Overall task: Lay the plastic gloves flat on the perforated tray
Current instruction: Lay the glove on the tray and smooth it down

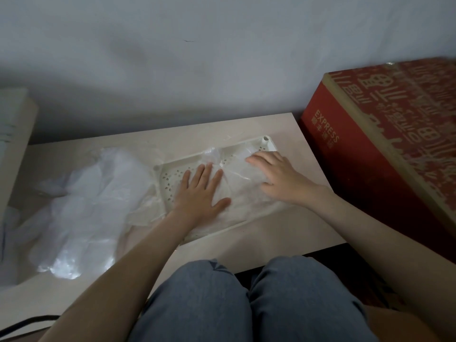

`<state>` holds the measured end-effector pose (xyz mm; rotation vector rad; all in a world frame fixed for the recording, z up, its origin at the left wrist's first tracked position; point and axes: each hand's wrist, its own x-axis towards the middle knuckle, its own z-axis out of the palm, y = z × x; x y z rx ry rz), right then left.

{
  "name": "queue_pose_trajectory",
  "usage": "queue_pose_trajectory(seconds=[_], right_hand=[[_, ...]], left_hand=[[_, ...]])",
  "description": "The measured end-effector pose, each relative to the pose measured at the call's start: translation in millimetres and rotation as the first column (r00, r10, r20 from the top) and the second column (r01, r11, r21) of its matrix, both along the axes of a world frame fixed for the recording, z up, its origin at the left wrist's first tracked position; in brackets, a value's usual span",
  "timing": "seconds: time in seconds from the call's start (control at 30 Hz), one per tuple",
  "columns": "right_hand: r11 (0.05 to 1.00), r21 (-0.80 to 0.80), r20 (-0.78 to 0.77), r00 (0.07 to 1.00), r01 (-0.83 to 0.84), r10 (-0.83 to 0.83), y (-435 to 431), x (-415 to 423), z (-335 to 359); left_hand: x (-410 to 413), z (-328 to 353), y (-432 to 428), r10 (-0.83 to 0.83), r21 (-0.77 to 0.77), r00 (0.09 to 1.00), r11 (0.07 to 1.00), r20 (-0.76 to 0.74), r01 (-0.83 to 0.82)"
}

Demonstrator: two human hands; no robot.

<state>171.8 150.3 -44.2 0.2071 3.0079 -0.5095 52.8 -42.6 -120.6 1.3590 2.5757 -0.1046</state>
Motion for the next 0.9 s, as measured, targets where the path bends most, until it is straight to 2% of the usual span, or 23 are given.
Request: queue_pose_trajectory(seconds=[0.07, 0.13, 0.2, 0.53, 0.63, 0.7, 0.83, 0.9], right_hand=[[0.989, -0.013, 0.031, 0.989, -0.145, 0.145, -16, -4, -9], [0.970, -0.034, 0.246, 0.938, -0.242, 0.243, -32, -3, -20], [0.969, -0.030, 0.419, 0.877, -0.244, 0.234, -39, 1, -33], [0.997, 0.048, 0.504, 0.863, -0.058, 0.025, -17, 15, -39], [0.999, 0.033, 0.486, 0.873, 0.027, -0.039, -12, 20, -40], [0.995, -0.042, 0.437, 0.897, 0.089, -0.062, -6, 22, -39], [0.966, -0.166, 0.126, 0.976, 0.199, -0.179, 10, 24, -24], [0.968, -0.092, -0.010, 0.972, 0.233, -0.235, 19, 23, -16]], left_hand=[[0, 0, 1, -0.001, 0.000, 1.000, 1.000, 0.000, 0.001], [1, -1, 1, -0.007, -0.002, 1.000, 1.000, -0.013, 0.007], [0, -3, 1, -0.004, 0.001, 0.999, 1.000, -0.037, 0.004], [-1, -3, 0, -0.002, 0.032, 1.000, 0.999, -0.023, 0.003], [-1, -3, -1, -0.002, 0.036, 1.000, 0.999, -0.014, 0.002], [-1, -2, -2, -0.008, 0.047, 1.000, 0.999, -0.010, 0.008], [-5, -2, -5, -0.043, 0.067, 0.999, 0.997, -0.014, 0.044], [-6, -1, -6, -0.062, 0.072, 0.998, 0.995, -0.018, 0.063]])
